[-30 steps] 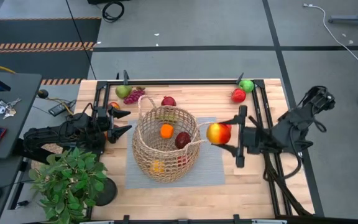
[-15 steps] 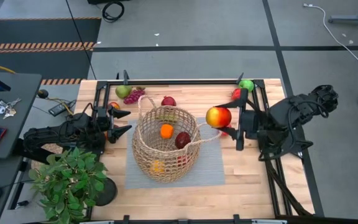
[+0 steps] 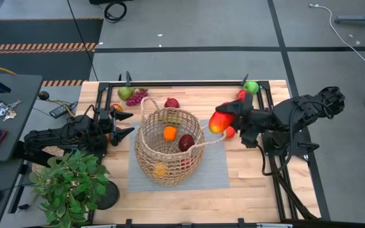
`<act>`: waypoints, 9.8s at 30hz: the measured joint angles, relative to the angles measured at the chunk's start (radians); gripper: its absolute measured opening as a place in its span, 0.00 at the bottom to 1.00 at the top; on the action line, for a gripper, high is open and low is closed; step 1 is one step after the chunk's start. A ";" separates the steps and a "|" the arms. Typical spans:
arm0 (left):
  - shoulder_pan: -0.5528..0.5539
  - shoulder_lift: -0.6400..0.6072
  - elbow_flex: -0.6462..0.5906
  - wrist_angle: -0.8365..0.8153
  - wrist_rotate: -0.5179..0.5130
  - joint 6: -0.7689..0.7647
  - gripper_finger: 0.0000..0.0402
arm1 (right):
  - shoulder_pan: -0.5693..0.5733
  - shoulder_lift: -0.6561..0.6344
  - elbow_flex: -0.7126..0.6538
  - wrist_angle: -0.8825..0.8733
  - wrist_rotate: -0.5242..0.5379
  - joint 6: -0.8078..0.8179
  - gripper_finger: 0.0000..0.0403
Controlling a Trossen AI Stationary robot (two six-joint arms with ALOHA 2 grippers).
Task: Build produce basket
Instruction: Put the red mango into the brown woven basket, then put the red apple into the brown woven basket
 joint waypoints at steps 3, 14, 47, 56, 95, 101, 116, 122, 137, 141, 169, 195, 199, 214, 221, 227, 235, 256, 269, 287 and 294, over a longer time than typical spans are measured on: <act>0.000 0.000 0.000 0.000 0.000 0.000 0.97 | 0.000 0.001 0.000 0.000 0.018 -0.106 0.70; 0.000 0.000 0.000 0.000 0.000 0.001 0.97 | 0.000 0.009 0.000 -0.029 0.079 -0.195 0.70; 0.000 0.000 0.000 0.000 0.000 0.000 0.97 | -0.413 0.201 -0.001 0.023 -0.773 0.512 0.70; 0.000 0.000 0.000 0.000 0.000 0.001 0.97 | -0.547 0.146 -0.001 0.000 -1.129 0.937 0.70; 0.000 0.000 0.000 0.000 0.000 0.000 0.97 | -0.614 0.162 -0.027 -0.193 -1.036 1.363 0.70; 0.000 0.000 0.000 0.000 0.000 0.001 0.97 | -0.566 0.299 -0.027 -0.147 -0.979 1.354 0.70; 0.000 0.000 0.000 0.000 0.000 0.000 0.97 | -0.587 0.599 0.150 -0.134 -0.784 1.475 0.70; 0.000 0.000 0.000 0.000 0.000 0.000 0.97 | -0.588 0.681 0.150 -0.135 -0.792 1.483 0.70; 0.000 0.002 0.000 0.000 0.001 0.000 0.97 | -0.490 0.760 0.137 -0.023 -0.692 1.413 0.70; 0.000 0.005 -0.001 -0.002 0.001 0.000 0.97 | -0.469 0.789 0.134 0.018 -0.690 1.390 0.70; 0.000 0.017 0.000 0.000 0.000 0.000 0.97 | -0.419 0.821 0.109 0.077 -0.880 1.241 0.71; 0.000 0.016 0.000 0.000 0.000 0.000 0.97 | -0.434 0.586 0.111 0.060 -0.816 1.244 0.89; 0.000 0.016 0.000 0.000 0.000 0.000 0.97 | -0.463 0.503 0.112 0.034 -0.824 1.244 0.89; 0.000 0.016 0.000 0.000 0.000 0.001 0.97 | -0.740 0.223 0.061 -0.267 -0.856 1.225 0.89; 0.000 0.016 0.000 0.000 0.000 0.001 0.97 | -0.769 0.038 -0.211 -0.034 -0.857 1.214 0.89; 0.000 0.016 0.000 0.000 0.000 0.000 0.97 | -0.776 -0.065 -0.360 0.114 -0.857 1.264 0.89; 0.000 0.016 0.000 0.000 0.000 0.000 0.97 | -0.769 -0.114 -0.431 0.142 -0.858 1.267 0.89; 0.000 0.016 0.000 0.000 0.000 0.001 0.97 | -0.820 -0.005 -0.503 0.715 -0.869 1.150 0.89; 0.000 0.016 0.000 0.000 0.000 0.000 0.97 | -0.877 -0.030 -0.594 0.653 -0.476 1.177 0.89; 0.000 0.016 0.000 0.000 0.000 0.001 0.97 | -1.149 -0.169 -0.965 0.541 -0.423 1.668 0.89; 0.000 0.016 0.000 0.000 0.000 0.000 0.97 | -1.188 -0.162 -1.034 0.512 -0.322 1.758 0.89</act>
